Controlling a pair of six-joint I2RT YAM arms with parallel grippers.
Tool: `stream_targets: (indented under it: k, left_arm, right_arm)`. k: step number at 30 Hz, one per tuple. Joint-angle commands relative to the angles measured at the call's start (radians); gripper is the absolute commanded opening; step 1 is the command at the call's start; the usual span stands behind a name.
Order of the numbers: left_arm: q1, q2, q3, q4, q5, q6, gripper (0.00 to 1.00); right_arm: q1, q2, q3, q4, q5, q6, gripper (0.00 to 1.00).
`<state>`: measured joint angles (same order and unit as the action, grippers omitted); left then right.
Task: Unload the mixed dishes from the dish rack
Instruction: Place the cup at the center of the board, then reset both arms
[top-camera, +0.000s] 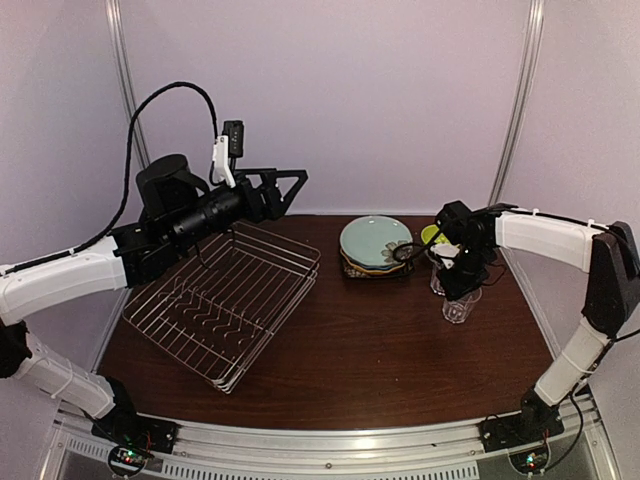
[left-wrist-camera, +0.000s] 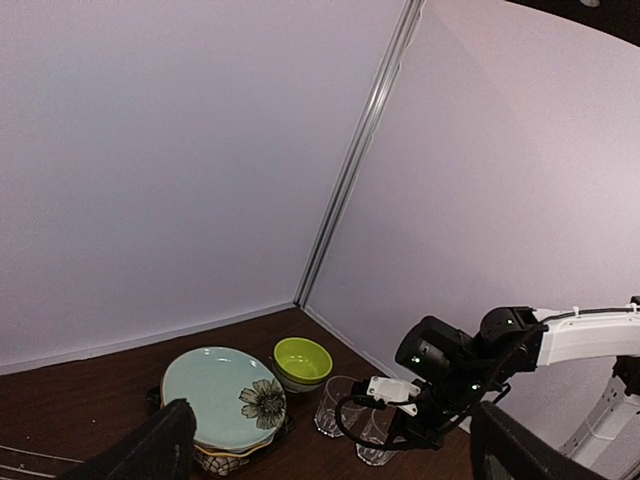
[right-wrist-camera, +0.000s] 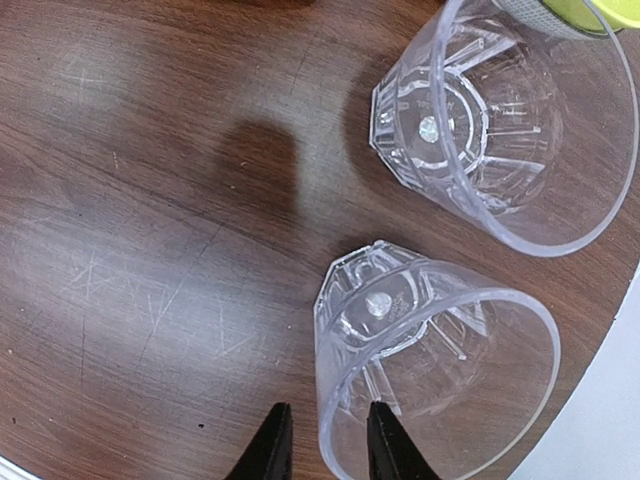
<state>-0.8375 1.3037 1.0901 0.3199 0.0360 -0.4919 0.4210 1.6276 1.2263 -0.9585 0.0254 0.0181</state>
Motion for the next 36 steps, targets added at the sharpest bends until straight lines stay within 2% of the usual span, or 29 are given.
stream_targets:
  k: [1,3,7,11,13,16,20,25,31,36]
  left_arm:
    - [0.009,-0.008,0.007,-0.004,-0.021,-0.003,0.97]
    - [0.013,-0.009,0.008,-0.018,-0.020,-0.007,0.97]
    - [0.038,-0.006,0.031,-0.078,0.011,-0.044,0.97]
    - [0.079,-0.005,0.059,-0.155,0.064,-0.071,0.97]
    - [0.105,-0.009,0.074,-0.204,0.091,-0.071,0.97]
    - [0.166,-0.017,0.095,-0.284,0.159,-0.083,0.97]
    - [0.274,-0.063,0.065,-0.351,0.224,-0.097,0.97]
    - [0.387,-0.143,0.023,-0.506,0.196,-0.060,0.97]
    - [0.405,-0.186,-0.023,-0.657,0.115,-0.047,0.97]
    - [0.405,-0.190,-0.083,-0.723,0.089,-0.058,0.97]
  right_arm:
    - [0.007,-0.016,0.034,-0.020,0.005,-0.002,0.31]
    - [0.009,-0.025,0.052,-0.033,0.009,-0.001,0.39]
    - [0.018,-0.041,0.102,-0.056,0.006,0.002,0.66]
    - [0.019,-0.065,0.161,-0.071,-0.022,0.003,0.79]
    - [0.020,-0.072,0.191,-0.072,-0.022,0.007,0.89]
    - [0.020,-0.078,0.249,-0.053,-0.066,0.015,0.98]
    - [0.019,-0.099,0.297,0.009,-0.134,0.023,1.00]
    - [0.022,-0.143,0.278,0.165,-0.297,0.050,1.00]
    - [0.051,-0.196,0.133,0.407,-0.450,0.119,1.00]
    - [0.107,-0.257,-0.045,0.632,-0.494,0.171,1.00]
